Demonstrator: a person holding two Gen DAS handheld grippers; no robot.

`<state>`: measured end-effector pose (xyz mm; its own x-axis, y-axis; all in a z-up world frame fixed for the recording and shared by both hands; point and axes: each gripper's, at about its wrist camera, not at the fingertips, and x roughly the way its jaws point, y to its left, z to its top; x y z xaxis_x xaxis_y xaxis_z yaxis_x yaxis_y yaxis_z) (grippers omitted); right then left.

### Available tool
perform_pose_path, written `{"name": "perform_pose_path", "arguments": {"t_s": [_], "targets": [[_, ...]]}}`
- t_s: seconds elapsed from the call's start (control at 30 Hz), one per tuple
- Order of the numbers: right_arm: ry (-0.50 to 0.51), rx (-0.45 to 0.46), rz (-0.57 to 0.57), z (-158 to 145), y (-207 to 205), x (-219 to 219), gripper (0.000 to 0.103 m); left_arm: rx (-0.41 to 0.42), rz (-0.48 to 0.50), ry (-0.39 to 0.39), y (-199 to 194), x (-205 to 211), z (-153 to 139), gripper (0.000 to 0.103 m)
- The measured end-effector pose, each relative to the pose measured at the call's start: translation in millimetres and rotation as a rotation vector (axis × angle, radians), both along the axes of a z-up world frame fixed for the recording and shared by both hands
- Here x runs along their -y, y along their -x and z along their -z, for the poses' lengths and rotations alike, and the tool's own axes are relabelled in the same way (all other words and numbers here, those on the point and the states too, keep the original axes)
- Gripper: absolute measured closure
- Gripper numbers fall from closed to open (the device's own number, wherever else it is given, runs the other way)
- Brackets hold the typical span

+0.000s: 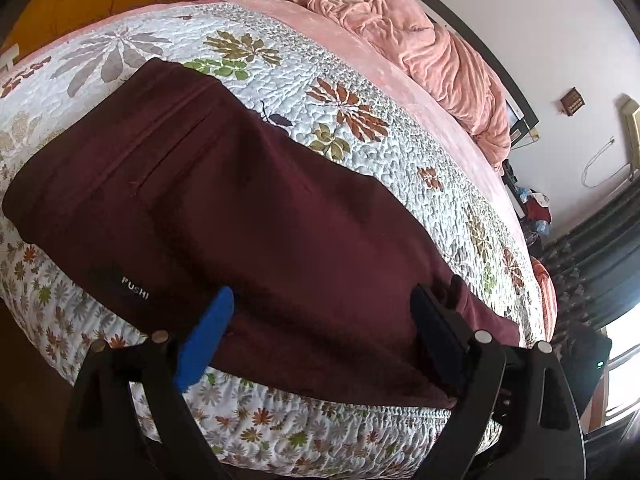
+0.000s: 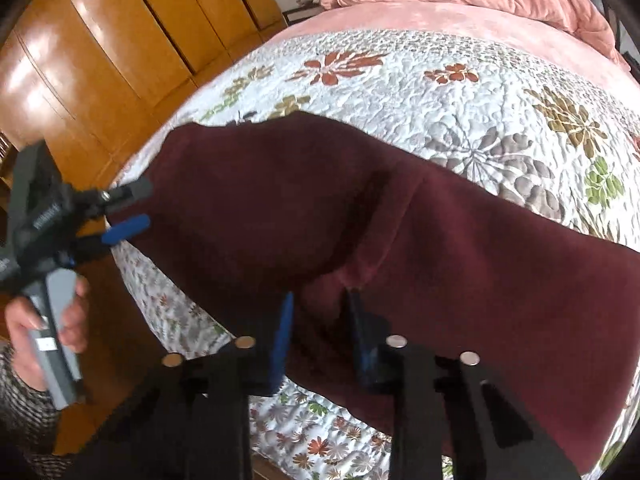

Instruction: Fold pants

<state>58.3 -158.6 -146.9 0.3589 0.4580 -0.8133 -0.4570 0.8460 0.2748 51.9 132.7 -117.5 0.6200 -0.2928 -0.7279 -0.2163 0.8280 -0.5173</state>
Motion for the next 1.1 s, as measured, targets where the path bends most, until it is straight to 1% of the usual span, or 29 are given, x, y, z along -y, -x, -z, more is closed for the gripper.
{"name": "perform_pose_path", "arguments": {"t_s": [0.13, 0.23, 0.3, 0.33, 0.37, 0.43, 0.47, 0.5, 0.53, 0.6, 0.63, 0.7, 0.73, 0.77, 0.8, 0.87, 0.9, 0.93, 1.03, 1.07, 1.1], "targets": [[-0.033, 0.011, -0.021, -14, 7, -1, 0.079, -0.005, 0.010, -0.009, 1, 2, 3, 0.014], [-0.078, -0.004, -0.061, -18, 11, -14, 0.080, -0.007, 0.013, -0.005, 0, 4, 3, 0.014], [-0.054, -0.007, -0.121, -13, 18, -30, 0.080, -0.010, 0.016, -0.002, 0, 5, 3, 0.014], [-0.018, -0.009, -0.137, -6, 20, -38, 0.080, -0.011, 0.022, -0.004, -1, 6, 4, 0.014], [0.004, -0.009, -0.141, -1, 21, -42, 0.080, -0.014, 0.027, -0.008, -1, 7, 4, 0.014], [-0.007, -0.009, -0.130, 4, 20, -42, 0.079, -0.018, 0.032, -0.009, 0, 6, 4, 0.014], [-0.019, -0.007, -0.126, 2, 19, -40, 0.078, -0.018, 0.031, -0.007, 1, 5, 4, 0.014], [-0.024, -0.004, -0.123, 0, 19, -37, 0.072, -0.019, 0.029, -0.007, 1, 4, 4, 0.014], [-0.037, -0.005, -0.119, -3, 18, -34, 0.069, -0.021, 0.027, -0.008, 1, 2, 3, 0.014], [-0.087, 0.001, -0.107, -13, 20, -25, 0.061, -0.023, 0.030, 0.001, 3, -3, 2, 0.014], [-0.115, 0.007, -0.101, -19, 21, -20, 0.060, -0.026, 0.035, 0.010, 5, -7, 1, 0.014], [-0.155, 0.024, -0.077, -34, 23, -5, 0.060, -0.024, 0.041, 0.002, 11, -15, -2, 0.014], [-0.170, 0.030, -0.061, -40, 24, 3, 0.058, -0.024, 0.037, 0.003, 15, -23, -3, 0.014], [-0.183, 0.037, -0.037, -45, 24, 12, 0.052, -0.028, 0.028, 0.013, 18, -31, -4, 0.014], [-0.189, 0.044, -0.016, -49, 24, 20, 0.049, -0.034, 0.009, 0.038, 23, -43, -4, 0.014], [-0.181, 0.041, 0.031, -51, 22, 36, 0.049, -0.058, -0.034, 0.087, 30, -63, 0, 0.014], [-0.166, 0.028, 0.068, -50, 19, 46, 0.049, -0.069, -0.072, 0.129, 34, -78, 3, 0.014], [-0.157, 0.010, 0.099, -46, 15, 54, 0.049, -0.071, -0.098, 0.152, 38, -88, 5, 0.014], [-0.160, -0.038, 0.162, -34, 5, 73, 0.050, -0.094, -0.193, 0.153, 47, -115, 10, 0.014], [-0.160, -0.052, 0.172, -29, 2, 77, 0.050, -0.091, -0.222, 0.165, 50, -123, 11, 0.014], [-0.155, -0.062, 0.178, -24, -1, 78, 0.050, -0.089, -0.235, 0.194, 50, -130, 14, 0.014]]}}
